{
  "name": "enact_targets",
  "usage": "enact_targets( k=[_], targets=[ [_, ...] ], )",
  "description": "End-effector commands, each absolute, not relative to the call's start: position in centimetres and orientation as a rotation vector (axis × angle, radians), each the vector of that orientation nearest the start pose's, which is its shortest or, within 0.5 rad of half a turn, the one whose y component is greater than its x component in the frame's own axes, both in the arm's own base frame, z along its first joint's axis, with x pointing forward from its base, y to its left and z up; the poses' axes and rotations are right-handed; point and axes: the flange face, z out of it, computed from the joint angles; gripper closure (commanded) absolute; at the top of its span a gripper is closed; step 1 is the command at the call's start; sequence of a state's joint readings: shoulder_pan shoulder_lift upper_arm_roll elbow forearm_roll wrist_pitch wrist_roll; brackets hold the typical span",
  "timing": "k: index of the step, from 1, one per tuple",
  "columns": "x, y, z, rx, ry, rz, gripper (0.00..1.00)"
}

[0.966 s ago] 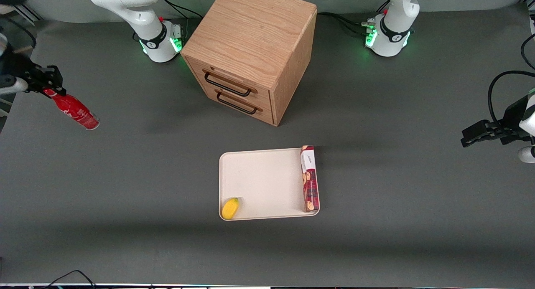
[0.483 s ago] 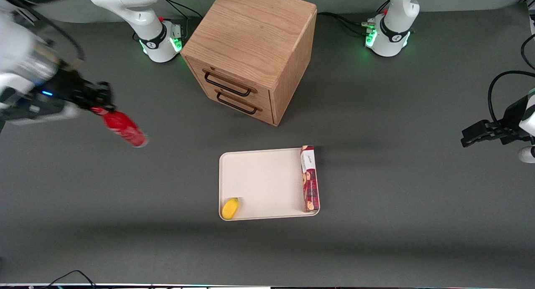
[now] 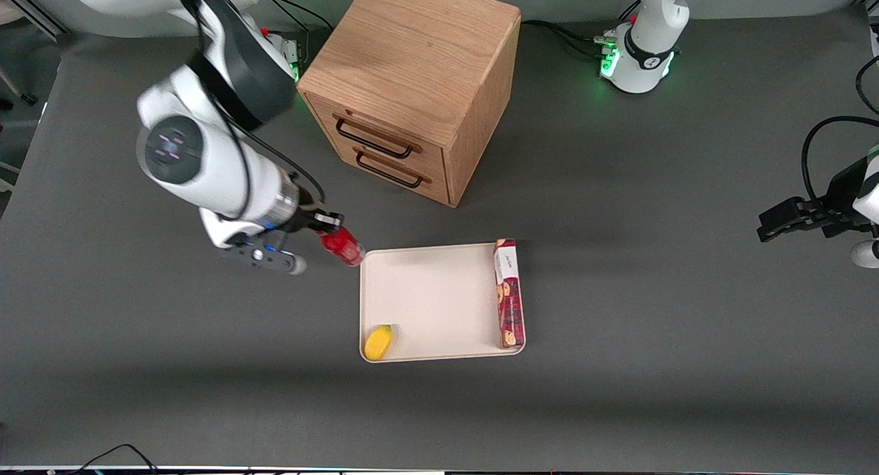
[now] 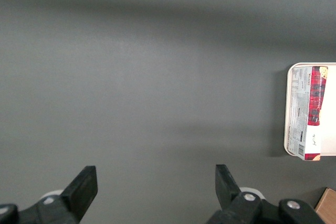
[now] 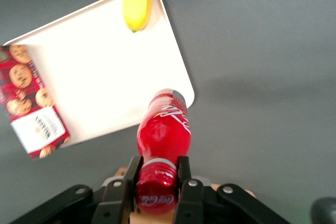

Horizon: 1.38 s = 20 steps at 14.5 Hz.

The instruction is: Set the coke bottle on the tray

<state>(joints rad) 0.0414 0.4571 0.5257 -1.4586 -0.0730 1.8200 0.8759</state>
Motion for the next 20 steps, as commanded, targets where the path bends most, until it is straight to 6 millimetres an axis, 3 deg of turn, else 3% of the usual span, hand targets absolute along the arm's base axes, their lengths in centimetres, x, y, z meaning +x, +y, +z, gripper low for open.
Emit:
enact_targets(
  k=[1, 4, 6, 7, 8, 9, 11, 13, 14, 16, 18, 20],
  targets=[
    [58.5, 33.2, 39.9, -3.023, 0.596, 0.105, 1.00],
    [58.3, 34.7, 35.4, -3.046, 0.683, 0.071, 1.00],
    [58.2, 35.7, 33.8, -3.038, 0.703, 0.058, 1.00],
    [58.2, 35.7, 33.4, -3.039, 0.707, 0.062, 0.87],
    [58.4, 35.5, 33.0, -3.038, 0.712, 0.068, 0.48],
    [58.5, 35.4, 33.1, -3.037, 0.715, 0.068, 0.00],
    [59.0, 35.2, 35.0, -3.035, 0.699, 0.022, 0.00],
    [59.0, 34.7, 40.8, -3.060, 0.704, -0.043, 0.00],
    [58.8, 34.0, 45.1, -3.086, 0.679, -0.075, 0.00],
    [57.1, 31.1, 54.4, -3.208, 0.436, -0.096, 0.00],
    [55.1, 26.6, 60.9, -3.272, 0.231, -0.004, 0.00],
    [53.1, 20.0, 66.1, -3.259, 0.158, 0.053, 0.00]
  ],
)
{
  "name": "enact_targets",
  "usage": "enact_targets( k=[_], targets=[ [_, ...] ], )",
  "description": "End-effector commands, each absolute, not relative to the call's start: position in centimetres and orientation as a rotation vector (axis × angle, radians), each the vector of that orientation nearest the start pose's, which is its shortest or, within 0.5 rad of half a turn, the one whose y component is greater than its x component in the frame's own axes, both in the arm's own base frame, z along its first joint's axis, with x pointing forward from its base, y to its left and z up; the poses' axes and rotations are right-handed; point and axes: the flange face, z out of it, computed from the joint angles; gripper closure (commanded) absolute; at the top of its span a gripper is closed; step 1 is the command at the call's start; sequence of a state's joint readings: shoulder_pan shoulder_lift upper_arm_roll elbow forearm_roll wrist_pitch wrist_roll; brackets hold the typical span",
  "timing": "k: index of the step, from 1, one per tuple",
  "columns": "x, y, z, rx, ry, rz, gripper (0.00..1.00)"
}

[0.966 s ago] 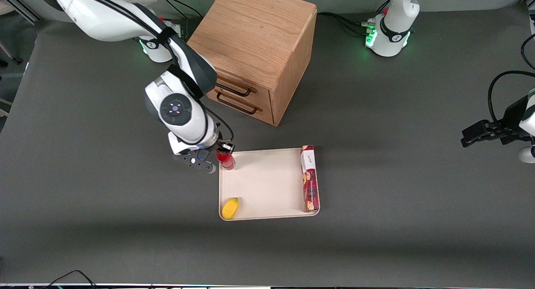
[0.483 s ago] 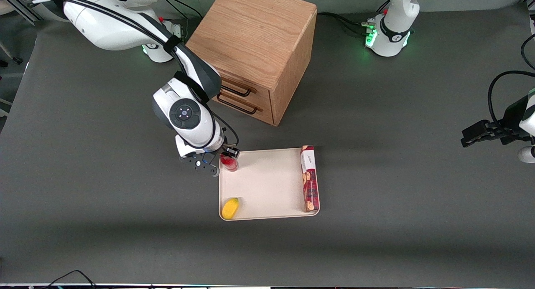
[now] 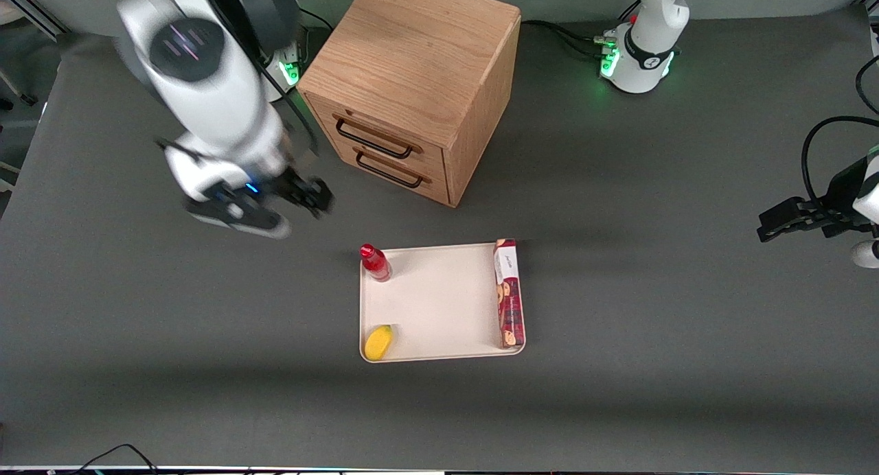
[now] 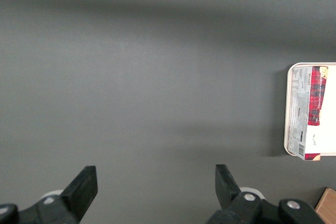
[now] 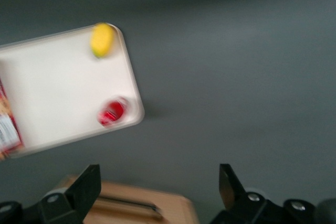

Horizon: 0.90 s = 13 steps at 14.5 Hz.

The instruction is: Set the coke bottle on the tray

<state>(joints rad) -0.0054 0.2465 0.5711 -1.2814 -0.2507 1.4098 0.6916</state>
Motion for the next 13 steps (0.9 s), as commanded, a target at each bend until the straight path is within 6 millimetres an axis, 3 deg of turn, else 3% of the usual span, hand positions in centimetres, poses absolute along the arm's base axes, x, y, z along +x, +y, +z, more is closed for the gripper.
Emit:
enact_targets(
  k=[1, 3, 5, 6, 8, 9, 13],
  targets=[
    [52.2, 16.1, 67.8, -3.233, 0.106, 0.089, 0.00],
    [50.4, 9.8, 67.5, -3.223, 0.047, 0.149, 0.00],
    [49.2, 4.5, 64.9, -3.217, 0.025, 0.133, 0.00],
    [48.5, 2.9, 63.0, -3.189, -0.002, 0.100, 0.00],
    [47.4, 2.3, 60.2, -3.162, -0.007, 0.034, 0.00],
    [47.7, 2.5, 59.7, -3.162, -0.031, 0.041, 0.00],
    [49.8, 2.9, 61.9, -3.157, 0.035, -0.001, 0.00]
  ],
)
